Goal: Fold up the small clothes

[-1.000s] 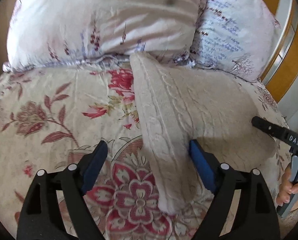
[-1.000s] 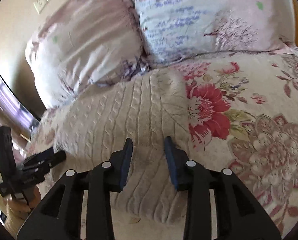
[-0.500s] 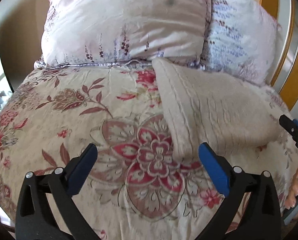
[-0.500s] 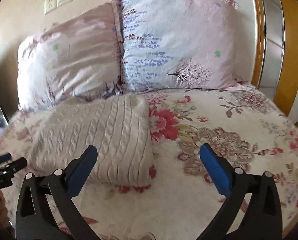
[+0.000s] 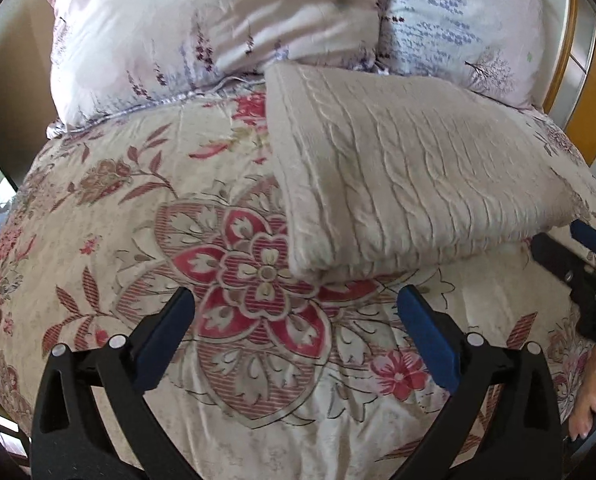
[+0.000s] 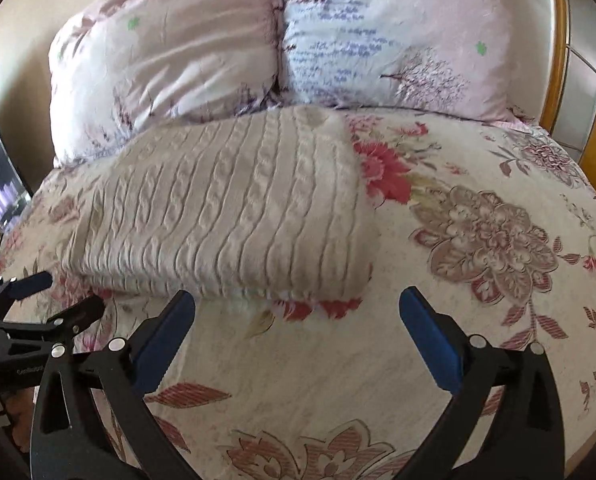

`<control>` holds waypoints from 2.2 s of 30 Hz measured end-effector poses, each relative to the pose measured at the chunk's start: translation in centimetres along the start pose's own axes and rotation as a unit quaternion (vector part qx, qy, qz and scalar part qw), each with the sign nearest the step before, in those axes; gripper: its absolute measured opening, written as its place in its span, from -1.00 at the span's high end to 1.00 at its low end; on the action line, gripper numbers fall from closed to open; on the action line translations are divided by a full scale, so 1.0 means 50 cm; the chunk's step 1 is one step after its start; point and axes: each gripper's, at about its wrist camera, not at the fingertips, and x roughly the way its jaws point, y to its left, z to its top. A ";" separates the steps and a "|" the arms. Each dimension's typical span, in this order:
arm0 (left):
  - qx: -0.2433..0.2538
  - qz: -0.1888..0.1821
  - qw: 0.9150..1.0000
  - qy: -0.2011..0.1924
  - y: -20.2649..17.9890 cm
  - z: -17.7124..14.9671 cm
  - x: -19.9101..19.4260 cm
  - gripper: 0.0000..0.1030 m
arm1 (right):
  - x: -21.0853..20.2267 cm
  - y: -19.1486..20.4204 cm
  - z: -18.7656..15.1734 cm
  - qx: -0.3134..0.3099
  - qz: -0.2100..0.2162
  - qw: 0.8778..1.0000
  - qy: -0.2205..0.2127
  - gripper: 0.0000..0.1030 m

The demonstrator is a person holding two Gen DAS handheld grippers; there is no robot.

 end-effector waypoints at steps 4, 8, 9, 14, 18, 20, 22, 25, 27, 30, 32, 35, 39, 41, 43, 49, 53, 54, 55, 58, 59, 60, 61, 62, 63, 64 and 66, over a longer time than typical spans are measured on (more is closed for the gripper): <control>0.002 -0.014 1.000 0.015 -0.004 0.000 0.016 -0.96 | 0.015 0.012 -0.009 -0.011 -0.007 1.000 0.026 -0.97; 0.003 -0.006 1.000 0.011 -0.007 -0.001 0.022 -0.97 | 0.031 0.017 -0.014 -0.014 -0.016 0.999 0.048 -0.97; 0.003 -0.006 1.000 0.009 -0.006 -0.001 0.022 -0.97 | 0.035 0.016 -0.014 -0.014 -0.017 0.998 0.055 -0.97; 0.004 -0.007 1.000 0.004 -0.006 -0.001 0.023 -0.97 | 0.041 0.027 -0.018 -0.024 -0.032 0.997 0.062 -0.97; 0.004 -0.007 1.000 0.003 -0.005 -0.002 0.023 -0.97 | 0.042 0.024 -0.018 -0.023 -0.031 0.997 0.061 -0.97; 0.004 -0.007 1.000 0.003 -0.005 -0.002 0.023 -0.97 | 0.043 0.023 -0.018 -0.023 -0.032 0.997 0.061 -0.97; 0.004 -0.007 1.000 0.003 -0.005 -0.002 0.024 -0.97 | 0.042 0.022 -0.018 -0.023 -0.032 0.997 0.061 -0.97; 0.004 -0.007 1.000 0.003 -0.005 -0.002 0.023 -0.97 | 0.043 0.021 -0.017 -0.024 -0.031 0.997 0.061 -0.97; 0.004 -0.007 1.000 0.003 -0.005 -0.002 0.023 -0.97 | 0.043 0.021 -0.017 -0.023 -0.031 0.997 0.061 -0.97; 0.004 -0.007 1.000 0.003 -0.005 -0.002 0.023 -0.97 | 0.043 0.021 -0.017 -0.024 -0.031 0.997 0.061 -0.97; 0.004 -0.007 1.000 0.003 -0.005 -0.002 0.023 -0.97 | 0.043 0.021 -0.017 -0.024 -0.031 0.997 0.061 -0.97; 0.004 -0.007 1.000 0.002 -0.006 -0.002 0.023 -0.97 | 0.043 0.021 -0.017 -0.024 -0.031 0.997 0.061 -0.97; 0.003 -0.007 1.000 0.002 -0.006 -0.002 0.023 -0.97 | 0.043 0.021 -0.017 -0.024 -0.031 0.997 0.061 -0.97; 0.003 -0.007 1.000 0.002 -0.006 -0.002 0.023 -0.97 | 0.043 0.021 -0.017 -0.024 -0.031 0.997 0.061 -0.97; 0.003 -0.007 1.000 0.002 -0.006 -0.002 0.023 -0.97 | 0.043 0.021 -0.017 -0.024 -0.031 0.997 0.061 -0.97; 0.003 -0.006 1.000 0.002 -0.006 -0.002 0.023 -0.97 | 0.043 0.021 -0.017 -0.024 -0.031 0.997 0.061 -0.97; 0.003 -0.006 1.000 0.002 -0.006 -0.002 0.023 -0.97 | 0.043 0.022 -0.017 -0.024 -0.031 0.997 0.061 -0.97; 0.003 -0.006 1.000 0.002 -0.006 -0.002 0.023 -0.97 | 0.043 0.021 -0.017 -0.024 -0.031 0.997 0.061 -0.97; 0.002 -0.006 1.000 0.002 -0.006 -0.002 0.023 -0.97 | 0.043 0.021 -0.017 -0.024 -0.031 0.997 0.061 -0.97; 0.002 -0.006 1.000 0.002 -0.006 -0.002 0.022 -0.97 | 0.043 0.021 -0.017 -0.024 -0.031 0.997 0.061 -0.97; 0.002 -0.006 1.000 0.002 -0.006 -0.002 0.023 -0.97 | 0.043 0.021 -0.017 -0.024 -0.031 0.997 0.061 -0.97; 0.002 -0.006 1.000 0.002 -0.006 -0.002 0.022 -0.97 | 0.043 0.021 -0.017 -0.024 -0.031 0.997 0.061 -0.97; 0.002 -0.006 1.000 0.002 -0.006 -0.002 0.022 -0.97 | 0.043 0.022 -0.017 -0.024 -0.031 0.997 0.061 -0.97; 0.002 -0.006 1.000 0.002 -0.006 -0.002 0.022 -0.97 | 0.043 0.022 -0.017 -0.024 -0.031 0.997 0.061 -0.97; 0.002 -0.006 1.000 0.002 -0.006 -0.003 0.022 -0.97 | 0.043 0.022 -0.017 -0.024 -0.031 0.997 0.061 -0.97; 0.002 -0.006 1.000 0.002 -0.006 -0.003 0.022 -0.97 | 0.043 0.022 -0.017 -0.024 -0.031 0.997 0.061 -0.97; 0.002 -0.006 1.000 0.002 -0.006 -0.003 0.022 -0.97 | 0.043 0.022 -0.017 -0.023 -0.031 0.997 0.061 -0.97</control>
